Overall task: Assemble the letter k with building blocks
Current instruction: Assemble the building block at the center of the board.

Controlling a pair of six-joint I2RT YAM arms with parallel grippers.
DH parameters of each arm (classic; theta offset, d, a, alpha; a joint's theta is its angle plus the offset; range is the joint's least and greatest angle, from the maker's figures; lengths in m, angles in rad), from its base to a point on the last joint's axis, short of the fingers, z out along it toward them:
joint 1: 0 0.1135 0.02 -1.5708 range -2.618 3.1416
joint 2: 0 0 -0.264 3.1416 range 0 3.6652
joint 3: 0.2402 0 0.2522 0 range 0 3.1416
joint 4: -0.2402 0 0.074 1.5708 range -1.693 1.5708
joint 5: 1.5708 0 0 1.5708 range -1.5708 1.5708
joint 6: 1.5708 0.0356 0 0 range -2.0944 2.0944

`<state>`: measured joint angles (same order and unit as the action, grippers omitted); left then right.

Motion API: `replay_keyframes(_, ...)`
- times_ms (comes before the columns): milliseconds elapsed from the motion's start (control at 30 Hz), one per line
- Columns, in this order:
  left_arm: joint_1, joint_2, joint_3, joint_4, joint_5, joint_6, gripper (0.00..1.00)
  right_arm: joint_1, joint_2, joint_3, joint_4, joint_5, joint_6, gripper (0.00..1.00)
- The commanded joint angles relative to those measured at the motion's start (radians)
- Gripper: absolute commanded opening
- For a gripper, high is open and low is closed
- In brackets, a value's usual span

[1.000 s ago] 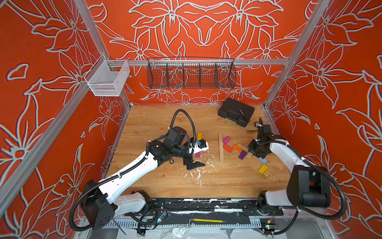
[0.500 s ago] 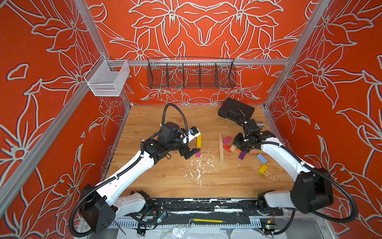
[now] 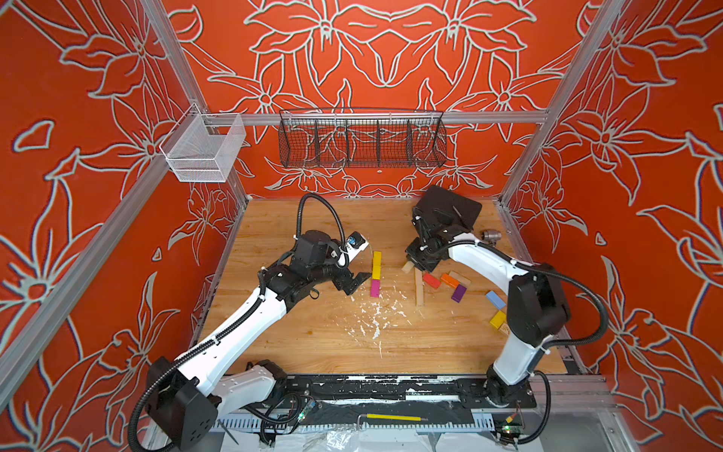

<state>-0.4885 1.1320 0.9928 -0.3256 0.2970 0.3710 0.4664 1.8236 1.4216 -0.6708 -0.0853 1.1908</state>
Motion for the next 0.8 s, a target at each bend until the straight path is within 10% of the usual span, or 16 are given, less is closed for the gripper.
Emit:
replay_keyframes(0, 0.01, -0.023, -0.009, 0.028, 0.019, -0.004, 0.97, 0.017, 0.075, 0.074, -0.075, 0.05, 0.061, 0.18)
replay_keyframes(767, 0.032, -0.002, -0.01, 0.044, 0.084, -0.024, 0.97, 0.049, 0.322, 0.262, -0.106, 0.024, 0.144, 0.18)
